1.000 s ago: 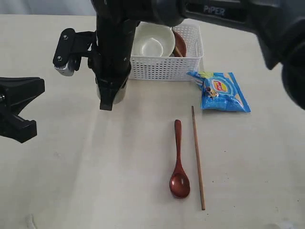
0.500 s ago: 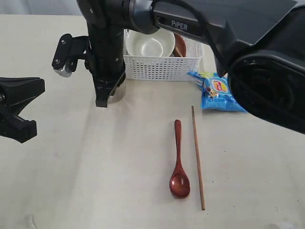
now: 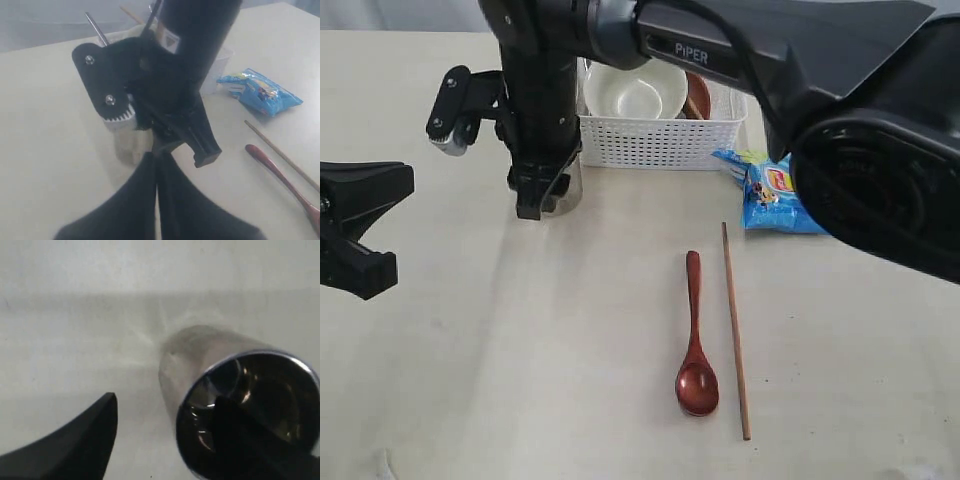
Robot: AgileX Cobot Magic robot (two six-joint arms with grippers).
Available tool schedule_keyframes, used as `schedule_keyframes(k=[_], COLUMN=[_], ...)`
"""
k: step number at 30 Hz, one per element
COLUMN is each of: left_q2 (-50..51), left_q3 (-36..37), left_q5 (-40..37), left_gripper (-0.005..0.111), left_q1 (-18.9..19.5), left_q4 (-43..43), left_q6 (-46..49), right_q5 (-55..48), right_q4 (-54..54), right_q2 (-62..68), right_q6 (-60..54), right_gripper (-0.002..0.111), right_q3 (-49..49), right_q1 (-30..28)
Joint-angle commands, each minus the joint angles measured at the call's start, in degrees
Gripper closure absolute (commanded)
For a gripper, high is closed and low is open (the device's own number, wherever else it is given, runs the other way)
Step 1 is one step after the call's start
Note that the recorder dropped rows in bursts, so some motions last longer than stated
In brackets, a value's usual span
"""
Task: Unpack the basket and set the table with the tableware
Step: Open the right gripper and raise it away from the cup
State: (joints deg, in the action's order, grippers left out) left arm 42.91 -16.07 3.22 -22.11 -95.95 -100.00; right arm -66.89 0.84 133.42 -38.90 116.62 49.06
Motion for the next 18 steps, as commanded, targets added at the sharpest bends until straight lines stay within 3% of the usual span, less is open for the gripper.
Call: schedule_keyframes(k=[1, 10, 18], left_q2=[-0.18, -0.18, -0.18], left_q3=[0.30, 0.30, 0.30], left_q5=[-0.20, -0.20, -0.20], left_gripper=[0.107, 0.107, 0.107], left_q1=[-0.43, -0.43, -0.43], left_q4=[0.42, 0.42, 0.42], left_q6=[-0.20, -0.20, -0.20], right_q5=[-3.07, -3.07, -3.07], right_q4=[0.20, 0.89, -2.44], right_q2=[-2.86, -12.67, -20.18], right_q6=[1.15, 4.05, 9.27], right_gripper=[0.054, 0.054, 0.054], right_q3=[3.60, 4.27, 3.08], right_q1=[-0.33, -2.39, -12.96])
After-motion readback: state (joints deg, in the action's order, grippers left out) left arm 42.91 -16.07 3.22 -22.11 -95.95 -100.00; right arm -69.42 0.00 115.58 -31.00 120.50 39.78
